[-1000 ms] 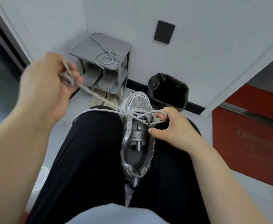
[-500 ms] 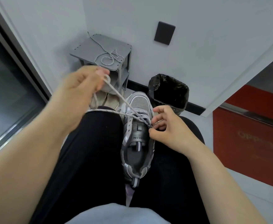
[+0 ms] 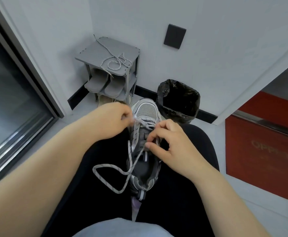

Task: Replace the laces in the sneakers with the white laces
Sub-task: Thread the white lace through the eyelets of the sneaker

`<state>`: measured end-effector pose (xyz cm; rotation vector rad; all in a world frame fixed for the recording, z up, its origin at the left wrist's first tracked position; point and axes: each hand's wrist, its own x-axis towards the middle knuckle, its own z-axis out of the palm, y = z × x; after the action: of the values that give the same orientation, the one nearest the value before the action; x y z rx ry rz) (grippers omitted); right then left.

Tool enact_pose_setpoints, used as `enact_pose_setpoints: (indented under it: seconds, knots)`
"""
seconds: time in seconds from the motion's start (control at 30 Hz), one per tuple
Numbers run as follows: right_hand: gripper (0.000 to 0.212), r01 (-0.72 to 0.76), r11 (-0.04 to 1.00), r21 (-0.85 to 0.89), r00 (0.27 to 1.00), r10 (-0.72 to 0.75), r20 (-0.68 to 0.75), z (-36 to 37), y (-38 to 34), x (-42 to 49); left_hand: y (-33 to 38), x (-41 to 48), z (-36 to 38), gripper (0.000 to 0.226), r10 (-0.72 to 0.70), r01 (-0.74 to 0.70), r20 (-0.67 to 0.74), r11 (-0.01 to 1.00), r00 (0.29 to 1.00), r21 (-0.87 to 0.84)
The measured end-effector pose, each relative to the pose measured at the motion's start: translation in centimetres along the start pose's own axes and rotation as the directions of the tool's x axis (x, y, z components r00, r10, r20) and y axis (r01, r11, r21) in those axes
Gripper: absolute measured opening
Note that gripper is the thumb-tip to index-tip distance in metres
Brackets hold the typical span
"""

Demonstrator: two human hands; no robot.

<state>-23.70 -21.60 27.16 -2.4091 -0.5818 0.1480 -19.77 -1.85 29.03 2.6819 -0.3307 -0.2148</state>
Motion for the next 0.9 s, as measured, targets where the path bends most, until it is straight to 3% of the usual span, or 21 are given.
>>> enact_pose_setpoints:
  seconds: [0.07,0.1,0.17,0.23,0.27,0.37,0.53,0.63,0.7,0.77,0.83,0.9]
  knots:
    - [0.007,-0.049,0.987,0.153,0.990,0.068,-0.122,0.0,-1.0,0.0,0.7,-0.1,-0.8,0.026,-0.076,0.065,-0.013,0.911,0.997,-0.408]
    - [0.010,-0.076,0.955,0.287,0.981,0.124,-0.152,0.1,-1.7,0.2,1.3,-0.3,-1.3,0.031,-0.095,0.078,0.007,0.771,0.995,-0.632]
    - [0.025,-0.094,0.823,0.560,0.981,0.172,-0.090,0.3,-3.3,0.8,3.0,-0.7,-1.9,0.031,-0.024,0.078,0.074,0.364,0.997,-0.928]
    - [0.030,-0.060,0.659,0.749,0.996,0.093,-0.001,0.6,-4.9,1.4,4.4,-0.7,-2.3,0.027,0.064,0.038,0.041,0.046,0.997,-0.998]
    - [0.026,-0.046,0.597,0.801,0.999,0.051,0.019,0.7,-5.3,1.7,4.8,-0.7,-2.7,0.025,0.072,0.010,0.007,-0.040,0.997,-0.999]
    - [0.020,-0.006,0.633,0.774,0.999,0.034,-0.020,-0.1,-4.6,2.0,4.0,-0.3,-3.5,0.024,-0.037,-0.045,-0.040,-0.142,0.999,-0.989]
    - [0.029,-0.037,0.892,0.451,0.993,0.085,-0.086,-1.8,-0.6,1.3,0.3,-1.0,-2.7,0.030,-0.303,0.025,0.005,0.062,0.953,-0.998]
    - [0.028,-0.111,0.916,0.385,0.990,0.137,-0.042,-2.1,0.3,0.8,-1.8,-1.4,-1.8,0.030,-0.421,0.104,-0.009,0.246,0.907,-0.964]
    - [0.025,-0.132,0.915,0.381,0.986,0.161,-0.046,-2.2,0.6,0.6,-2.8,-1.8,-1.7,0.030,-0.485,0.157,-0.075,0.421,0.871,-0.893]
    - [0.026,-0.136,0.920,0.368,0.983,0.173,-0.069,-2.3,0.7,0.7,-3.8,-2.1,-1.8,0.026,-0.510,0.232,-0.177,0.638,0.842,-0.734]
    - [0.031,-0.129,0.917,0.376,0.983,0.167,-0.071,-2.2,0.4,0.8,-4.1,-2.4,-1.8,0.023,-0.473,0.321,-0.285,0.835,0.834,-0.447]
    - [0.032,-0.121,0.902,0.414,0.989,0.145,-0.029,-1.7,-0.5,1.1,-2.9,-2.6,-1.5,0.032,-0.269,0.204,-0.431,0.960,0.862,-0.191]
